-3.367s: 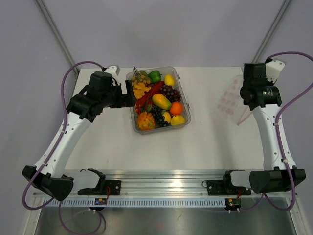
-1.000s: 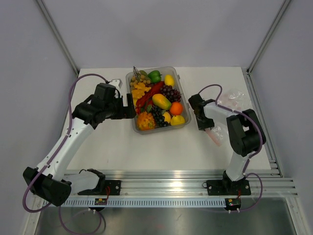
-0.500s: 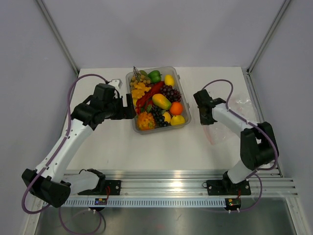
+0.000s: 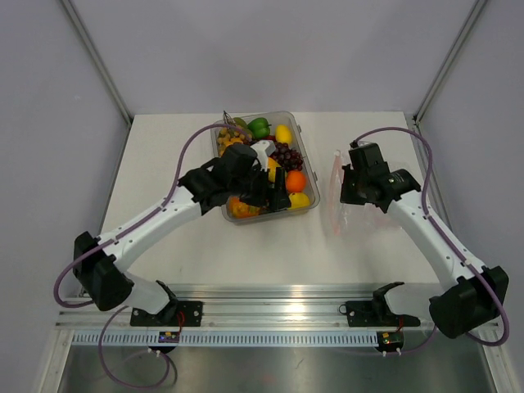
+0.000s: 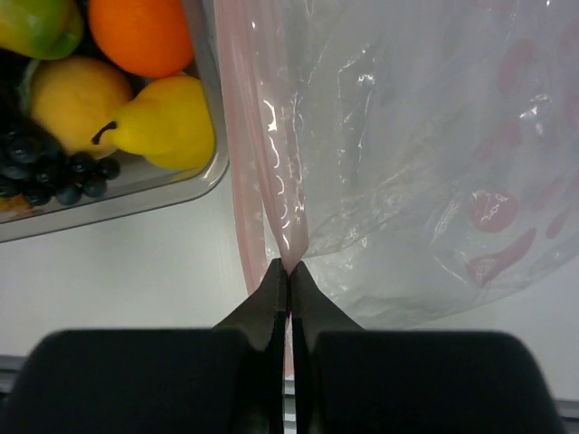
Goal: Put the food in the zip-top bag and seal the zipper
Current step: Pick up the zipper food storage bag at the center of the board, then open the zipper of the food storage bag.
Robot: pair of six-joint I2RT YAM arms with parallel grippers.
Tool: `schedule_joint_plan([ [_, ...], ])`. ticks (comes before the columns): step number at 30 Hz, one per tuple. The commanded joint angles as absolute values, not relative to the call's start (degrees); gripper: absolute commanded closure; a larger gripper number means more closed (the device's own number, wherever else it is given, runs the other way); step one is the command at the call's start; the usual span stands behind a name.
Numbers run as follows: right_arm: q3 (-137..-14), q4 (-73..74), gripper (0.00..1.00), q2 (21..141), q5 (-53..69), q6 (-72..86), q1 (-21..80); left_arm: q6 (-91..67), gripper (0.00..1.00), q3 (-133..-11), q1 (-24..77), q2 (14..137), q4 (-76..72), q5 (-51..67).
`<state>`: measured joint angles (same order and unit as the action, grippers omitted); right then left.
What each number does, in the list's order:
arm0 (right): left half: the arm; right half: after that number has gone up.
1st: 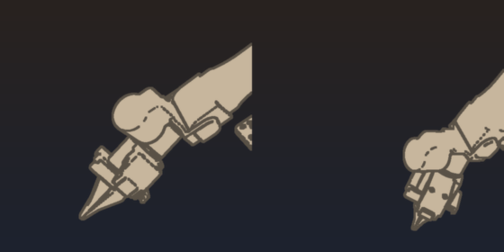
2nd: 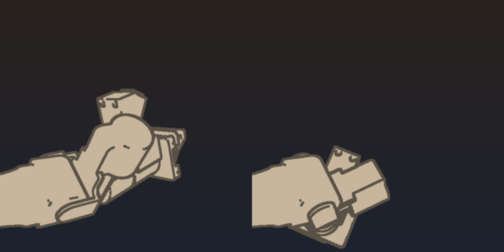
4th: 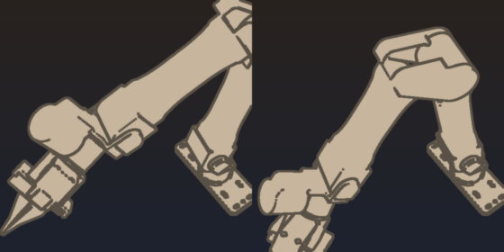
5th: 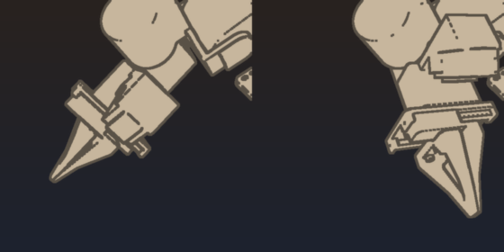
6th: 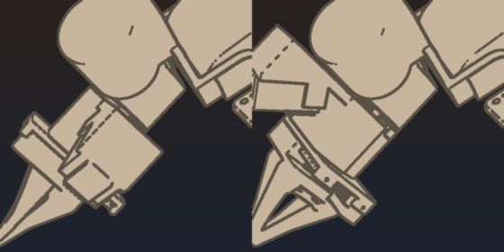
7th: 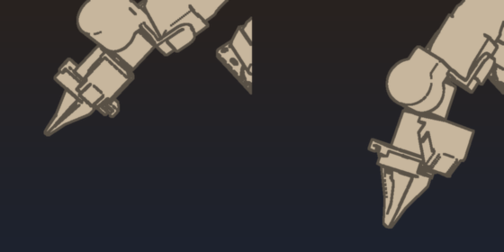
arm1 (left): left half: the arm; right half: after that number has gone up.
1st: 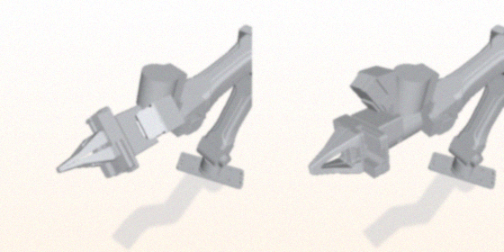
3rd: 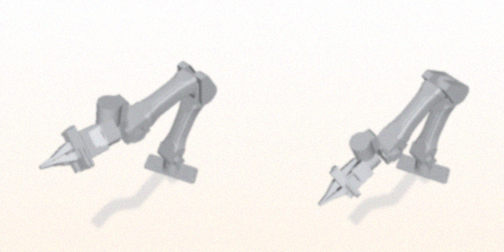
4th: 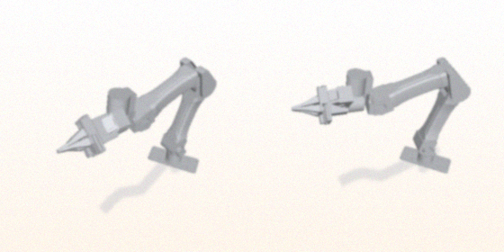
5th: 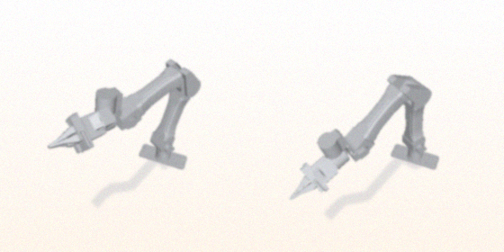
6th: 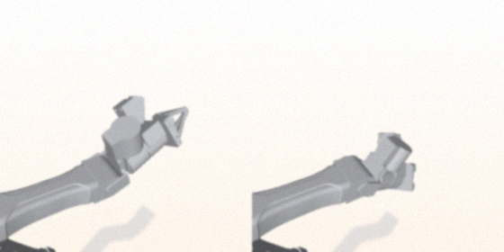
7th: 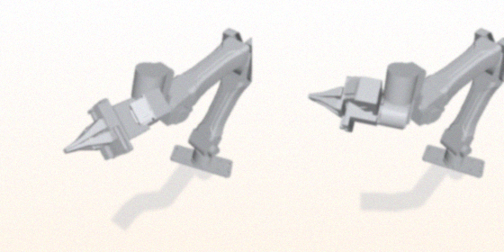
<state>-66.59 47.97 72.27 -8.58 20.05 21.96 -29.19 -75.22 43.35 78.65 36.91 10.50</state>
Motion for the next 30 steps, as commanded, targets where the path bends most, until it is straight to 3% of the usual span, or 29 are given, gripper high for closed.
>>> schedule_joint_plan([
  [1, -69.43, 50.54, 1.00, 68.48, -2.12, 22.85, 21.80, -33.04, 0.09, -79.10, 44.30, 83.22, 28.49, 12.48],
  [14, -68.91, 52.38, 1.00, 63.11, 6.15, 25.93, 21.71, -38.76, 0.09, -85.77, 49.83, 99.13, 19.34, 14.06],
  [18, -69.26, 53.26, 1.00, 61.79, 6.68, 26.45, 21.71, -38.67, 0.16, -89.98, 50.45, 103.17, 18.98, 13.97],
  [25, -70.93, 55.28, 1.00, 61.53, 5.89, 27.16, 21.80, -40.08, 0.44, -92.20, 52.03, 108.01, 17.41, 16.61],
  [26, -71.19, 55.46, 1.00, 61.35, 5.63, 27.16, 21.71, -40.43, 0.55, -92.11, 52.12, 108.45, 17.40, 16.52],
  [29, -71.72, 55.98, 1.00, 61.17, 4.57, 26.90, 21.71, -39.99, 0.75, -92.46, 52.03, 108.54, 18.71, 15.39],
  [30, -71.89, 56.16, 1.00, 61.52, 4.31, 26.81, 21.80, -39.64, 0.88, -92.55, 51.94, 108.20, 19.68, 15.03],
])
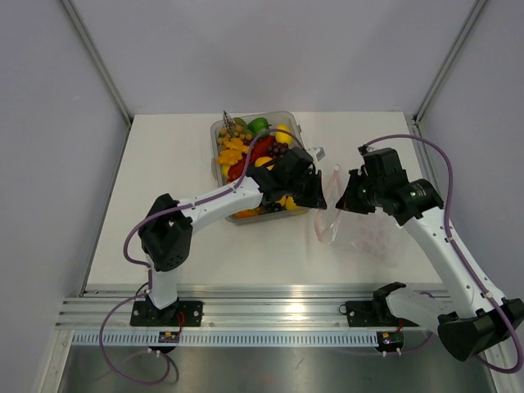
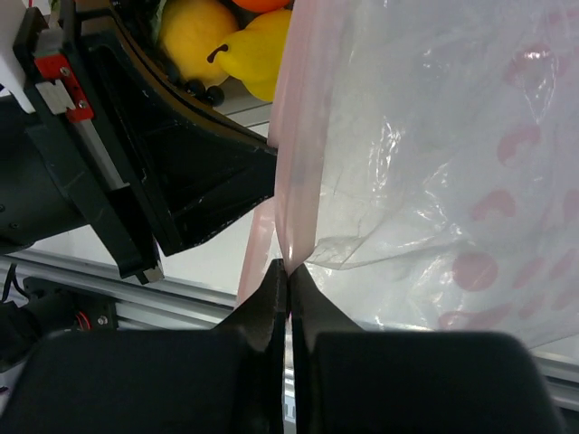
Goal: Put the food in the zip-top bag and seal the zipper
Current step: Open the zipper of the food storage bag.
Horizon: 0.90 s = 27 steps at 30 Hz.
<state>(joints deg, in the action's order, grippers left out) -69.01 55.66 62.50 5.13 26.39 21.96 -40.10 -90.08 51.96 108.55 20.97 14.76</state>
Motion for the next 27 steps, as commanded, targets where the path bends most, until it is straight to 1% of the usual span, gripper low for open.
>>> schedule_joint_plan([
  [1, -72.07, 56.25, 1.00, 61.78, 4.22, 26.72, 21.80, -39.55, 0.97, -92.55, 51.77, 107.93, 20.12, 14.25],
  [2, -72.51, 56.69, 1.00, 62.05, 3.96, 25.94, 21.71, -39.46, 1.00, -92.55, 51.59, 107.76, 20.56, 13.98],
  [6, -74.26, 59.50, 1.00, 62.75, 0.35, 24.35, 21.71, -38.76, 1.00, -90.98, 50.80, 105.65, 22.50, 11.87],
  [7, -74.62, 59.94, 1.00, 62.75, -2.08, 24.17, 21.71, -38.67, 1.00, -90.53, 50.28, 104.51, 22.67, 11.17],
  [11, -75.59, 61.35, 1.00, 62.05, -4.57, 24.87, 21.80, -38.23, 1.00, -89.21, 49.04, 102.57, 23.81, 10.02],
  [13, -75.67, 61.70, 1.00, 61.70, -4.31, 24.52, 21.71, -38.41, 1.00, -87.29, 48.96, 100.82, 23.13, 8.79],
  [16, -76.11, 61.96, 1.00, 62.05, -3.52, 24.17, 21.80, -39.37, 1.00, -84.56, 48.96, 99.32, 19.69, 10.36],
  [21, -76.20, 61.44, 1.00, 62.31, -3.42, 24.52, 21.71, -39.02, 1.00, -84.38, 49.04, 99.14, 19.69, 11.60],
  [23, -76.55, 61.96, 0.92, 62.31, -5.09, 24.43, 21.80, -38.94, 1.00, -84.20, 49.04, 98.97, 19.69, 12.48],
  [26, -77.34, 62.32, 0.76, 62.58, -6.77, 23.91, 21.71, -39.64, 1.00, -82.80, 49.04, 98.09, 17.85, 13.71],
  [27, -77.43, 62.23, 0.73, 62.75, -6.85, 23.82, 21.71, -39.81, 1.00, -82.53, 49.04, 97.65, 17.41, 14.49],
])
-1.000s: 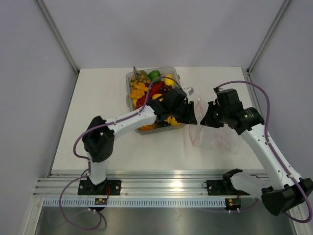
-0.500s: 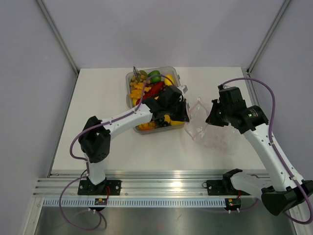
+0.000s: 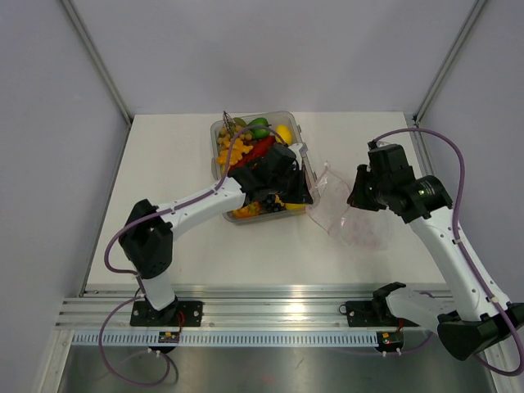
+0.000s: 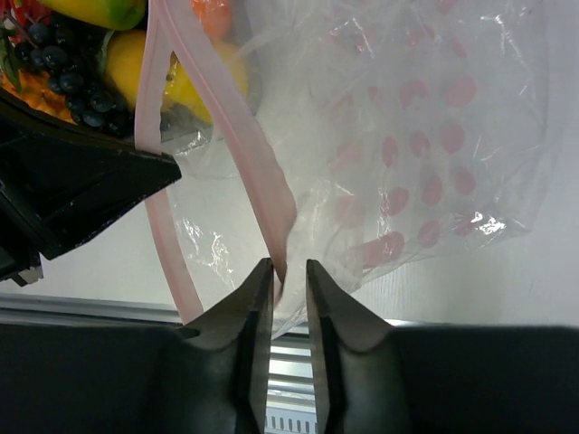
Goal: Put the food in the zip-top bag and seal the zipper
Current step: Open the zipper of the food storage bag.
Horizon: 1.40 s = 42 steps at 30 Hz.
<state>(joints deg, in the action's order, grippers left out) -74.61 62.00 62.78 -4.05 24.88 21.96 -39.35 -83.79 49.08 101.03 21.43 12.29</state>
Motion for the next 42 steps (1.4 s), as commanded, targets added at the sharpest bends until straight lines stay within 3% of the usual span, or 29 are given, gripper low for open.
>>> schedule_joint_plan([
  [1, -77.43, 61.88, 0.70, 62.84, -6.86, 23.82, 21.71, -39.99, 1.00, -82.53, 49.04, 97.47, 17.14, 14.94],
  [11, -75.94, 59.41, 0.53, 64.34, -5.80, 24.08, 21.71, -40.34, 1.00, -82.71, 49.13, 98.00, 17.49, 17.14],
  [26, -72.69, 53.53, 0.52, 67.76, -2.55, 25.14, 21.80, -39.29, 1.00, -84.64, 49.31, 97.47, 18.90, 18.46],
  [32, -69.79, 53.61, 0.67, 68.20, -7.73, 24.26, 21.71, -38.23, 1.00, -84.73, 49.31, 97.29, 19.42, 18.63],
  [33, -69.09, 53.70, 0.77, 68.12, -8.26, 24.00, 21.71, -38.06, 1.00, -84.73, 49.31, 97.29, 19.60, 18.81],
  [37, -67.85, 53.53, 1.00, 67.15, -10.19, 24.70, 21.71, -36.65, 1.00, -85.08, 49.04, 97.29, 20.57, 20.29],
  [42, -67.85, 53.44, 1.00, 64.34, -11.51, 26.27, 21.71, -34.99, 1.00, -85.95, 47.37, 98.79, 21.44, 24.89],
])
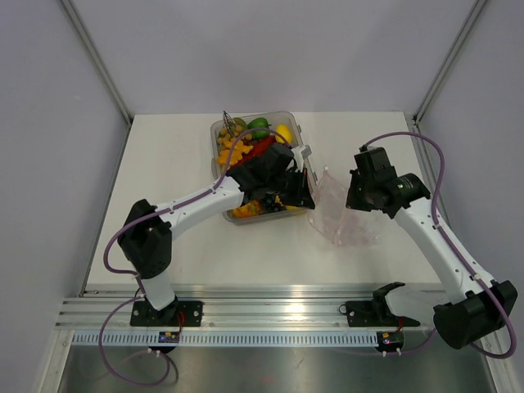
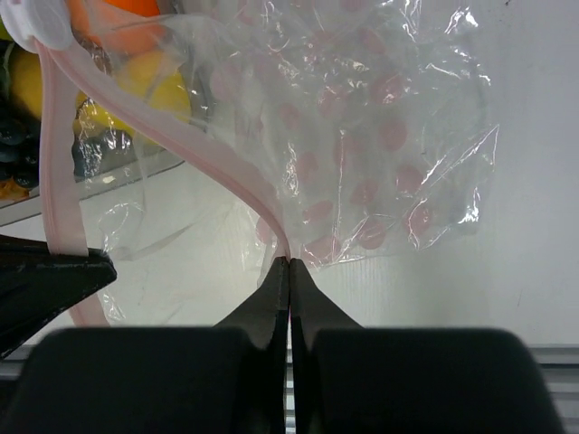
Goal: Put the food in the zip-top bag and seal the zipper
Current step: Open the zipper of the food storage bag.
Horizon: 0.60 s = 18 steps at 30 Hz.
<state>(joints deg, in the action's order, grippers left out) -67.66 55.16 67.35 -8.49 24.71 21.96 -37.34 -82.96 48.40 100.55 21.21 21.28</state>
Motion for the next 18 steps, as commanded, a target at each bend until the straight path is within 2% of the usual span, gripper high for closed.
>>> schedule_joint_plan([
  [1, -67.94, 53.35, 1.00, 63.81, -11.60, 26.63, 21.80, -33.33, 1.00, -86.31, 47.20, 99.05, 23.10, 23.66],
  [9, -69.52, 51.86, 1.00, 59.94, -12.83, 30.76, 21.80, -24.36, 1.00, -96.67, 46.93, 102.57, 33.75, 14.60],
  [15, -69.96, 51.24, 0.99, 62.14, -11.60, 29.45, 21.80, -23.99, 1.00, -96.95, 46.93, 102.22, 33.58, 17.39],
  [18, -69.17, 50.11, 0.69, 63.19, -9.85, 28.74, 21.80, -24.87, 1.00, -95.80, 46.93, 101.60, 32.52, 18.45],
])
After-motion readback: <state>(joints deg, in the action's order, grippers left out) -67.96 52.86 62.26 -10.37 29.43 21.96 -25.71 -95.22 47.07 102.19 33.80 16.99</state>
